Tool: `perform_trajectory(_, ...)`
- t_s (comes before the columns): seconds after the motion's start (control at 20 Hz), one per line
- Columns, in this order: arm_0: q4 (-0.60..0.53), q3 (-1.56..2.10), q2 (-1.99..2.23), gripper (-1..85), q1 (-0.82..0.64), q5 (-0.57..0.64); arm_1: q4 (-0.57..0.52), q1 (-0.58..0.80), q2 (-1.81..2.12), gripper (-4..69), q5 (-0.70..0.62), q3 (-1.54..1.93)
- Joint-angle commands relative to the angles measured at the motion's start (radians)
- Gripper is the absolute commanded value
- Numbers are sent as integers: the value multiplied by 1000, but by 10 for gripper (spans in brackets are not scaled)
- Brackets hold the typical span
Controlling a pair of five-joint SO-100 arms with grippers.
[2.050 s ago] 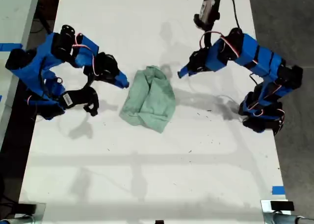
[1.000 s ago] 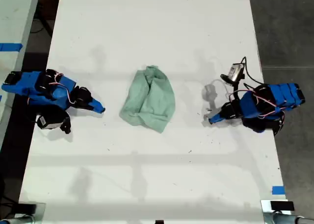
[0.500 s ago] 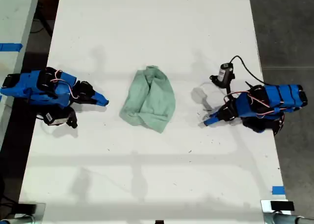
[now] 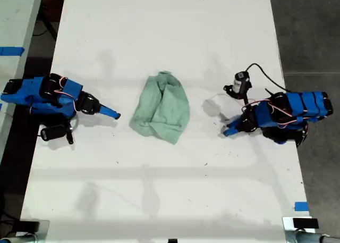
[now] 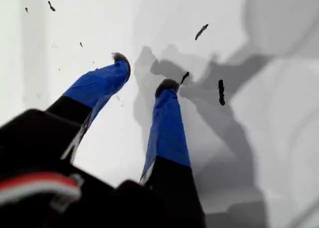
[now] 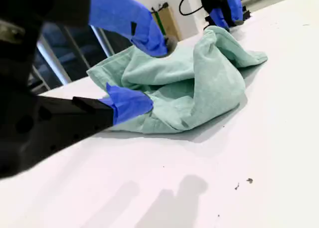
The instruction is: Fold t shirt
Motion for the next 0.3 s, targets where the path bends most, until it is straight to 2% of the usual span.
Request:
perform_trajectory(0.0, -15, 40, 11, 116, -2, 31, -34, -6, 8, 125, -20, 48)
perform_trajectory(0.25, -15, 40, 11, 75, -2, 31, -34, -6, 8, 112, -20, 48)
